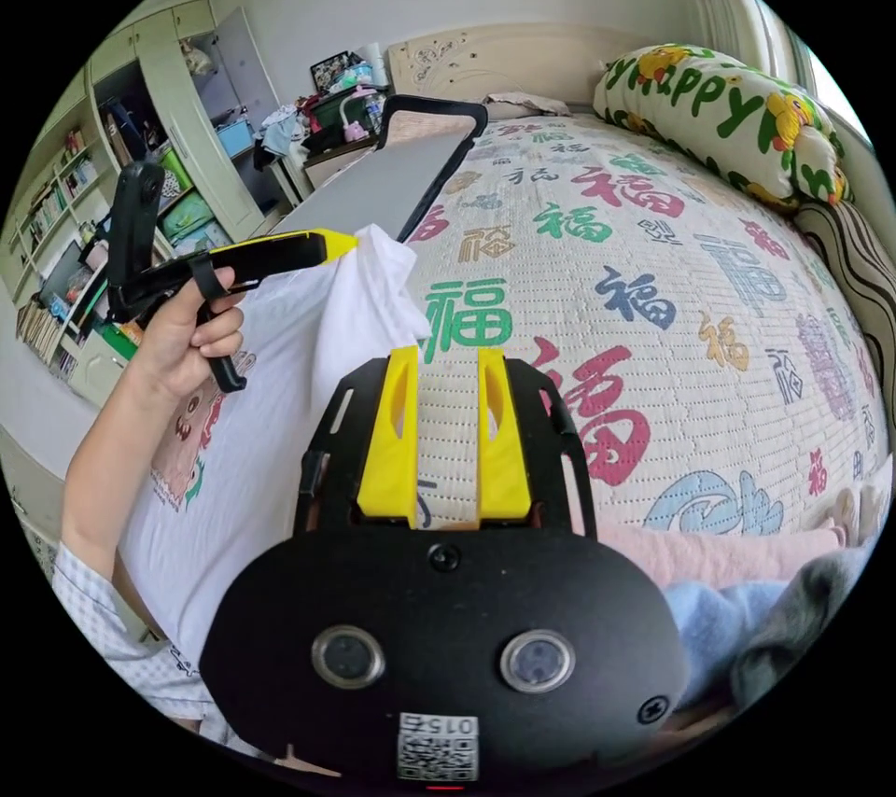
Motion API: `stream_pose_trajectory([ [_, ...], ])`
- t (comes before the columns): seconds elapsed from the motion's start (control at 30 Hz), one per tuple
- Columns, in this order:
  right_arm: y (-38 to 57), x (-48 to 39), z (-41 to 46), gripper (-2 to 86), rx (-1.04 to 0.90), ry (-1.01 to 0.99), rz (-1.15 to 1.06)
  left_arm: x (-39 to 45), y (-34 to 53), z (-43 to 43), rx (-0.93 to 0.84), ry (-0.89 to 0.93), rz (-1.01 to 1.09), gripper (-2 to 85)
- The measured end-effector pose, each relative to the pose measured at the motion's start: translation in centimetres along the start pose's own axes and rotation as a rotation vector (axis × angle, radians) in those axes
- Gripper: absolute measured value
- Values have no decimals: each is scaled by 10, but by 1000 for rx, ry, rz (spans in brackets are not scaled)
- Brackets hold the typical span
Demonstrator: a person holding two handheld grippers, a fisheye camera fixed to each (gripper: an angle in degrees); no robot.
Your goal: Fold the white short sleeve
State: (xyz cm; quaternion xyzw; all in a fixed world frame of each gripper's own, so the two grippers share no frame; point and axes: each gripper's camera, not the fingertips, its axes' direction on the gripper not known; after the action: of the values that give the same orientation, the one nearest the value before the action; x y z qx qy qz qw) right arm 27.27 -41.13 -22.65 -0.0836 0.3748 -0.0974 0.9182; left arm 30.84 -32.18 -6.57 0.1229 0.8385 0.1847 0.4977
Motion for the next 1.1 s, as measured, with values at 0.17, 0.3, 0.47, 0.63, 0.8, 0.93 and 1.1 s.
stream_pose_trajectory([
  [0.17,-19,-6,20,121,-96,-78,-64,1,2,8,9,79,37,-3],
  [0.3,-32,-5,42,105,-204,-88,-53,7,-3,19,-85,54,93,3],
  [0.47,-39,-20,43,31,-200,-119,-132,4,-15,16,-33,-13,65,29],
  [0.63,-40,-41,35,13,-226,-100,-190,15,-41,39,-83,-61,30,86],
  [0.8,-41,-80,26,8,-404,8,-334,57,-73,79,-236,-94,139,119],
  [0.93,-35,-115,12,6,-457,186,-457,80,-83,113,-337,-97,173,117],
  [1.1,-39,-111,22,6,-528,126,-430,91,-80,159,-508,-113,204,113],
])
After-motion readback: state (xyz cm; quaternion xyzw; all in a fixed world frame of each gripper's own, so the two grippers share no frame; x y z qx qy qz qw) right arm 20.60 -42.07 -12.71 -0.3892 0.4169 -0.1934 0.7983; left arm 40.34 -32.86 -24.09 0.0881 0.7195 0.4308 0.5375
